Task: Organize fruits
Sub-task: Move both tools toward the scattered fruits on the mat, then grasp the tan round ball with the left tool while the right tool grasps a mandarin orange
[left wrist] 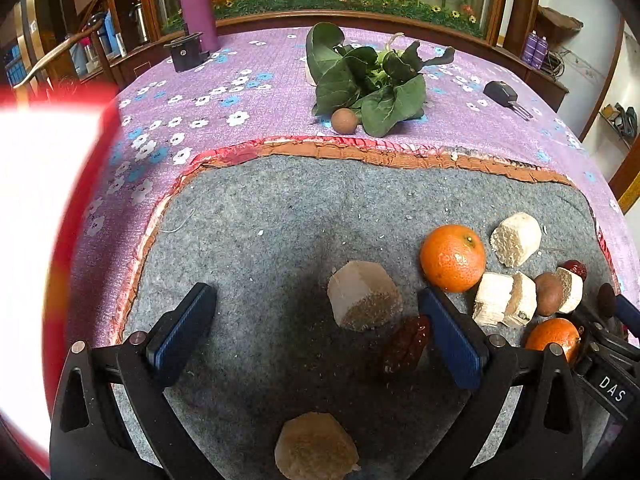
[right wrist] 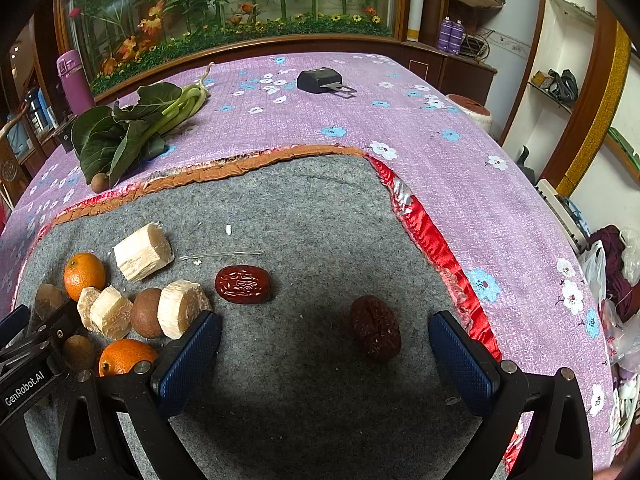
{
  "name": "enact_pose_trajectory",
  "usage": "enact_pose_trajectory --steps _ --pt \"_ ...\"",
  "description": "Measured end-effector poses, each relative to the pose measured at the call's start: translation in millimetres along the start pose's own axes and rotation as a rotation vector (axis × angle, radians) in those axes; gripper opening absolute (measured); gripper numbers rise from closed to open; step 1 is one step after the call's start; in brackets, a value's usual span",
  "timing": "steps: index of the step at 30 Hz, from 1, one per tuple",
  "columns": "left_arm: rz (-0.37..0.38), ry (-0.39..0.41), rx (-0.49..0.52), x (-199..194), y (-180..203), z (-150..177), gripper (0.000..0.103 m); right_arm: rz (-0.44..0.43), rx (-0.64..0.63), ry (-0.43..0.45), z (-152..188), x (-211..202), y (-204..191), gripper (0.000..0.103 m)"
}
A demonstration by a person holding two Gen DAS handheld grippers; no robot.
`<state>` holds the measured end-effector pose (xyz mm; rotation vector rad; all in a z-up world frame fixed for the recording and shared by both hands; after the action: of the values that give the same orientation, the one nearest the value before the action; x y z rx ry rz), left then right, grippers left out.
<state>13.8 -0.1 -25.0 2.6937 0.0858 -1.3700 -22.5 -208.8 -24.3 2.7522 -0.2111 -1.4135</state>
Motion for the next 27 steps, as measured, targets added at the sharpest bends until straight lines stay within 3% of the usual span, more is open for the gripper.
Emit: enact_pose_trajectory --steps 16,21,25,27 --pt "-0.001 0.000 0.000 3 0 1 0.103 -0.006 -0.007 -0.004 1 1 1 0.103" --pt "-0.001 0.000 0.000 3 0 1 0.103 -0.118 -0.126 -0.057 4 -6 5 0.103" --pt "0.006 -0.003 0.002 3 1 1 0.103 -0.192 -0.038 0.045 20 -32 19 0.103" --pt "0.049 -0.025 0.061 -5 -1 7 0.098 -0.267 -0.057 0.083 26 -47 15 0.102"
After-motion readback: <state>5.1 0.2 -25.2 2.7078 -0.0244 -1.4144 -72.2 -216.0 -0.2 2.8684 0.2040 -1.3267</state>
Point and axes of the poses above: each gripper's, at about its wrist camera, not at the fingertips, and x roughly the way its jaws point, y to its right, z to its underside, the point moved 3 cm from there along x, roughly the way its jaws point, and after that the axes turned 8 degrees about -x, right-handed, at the moved point
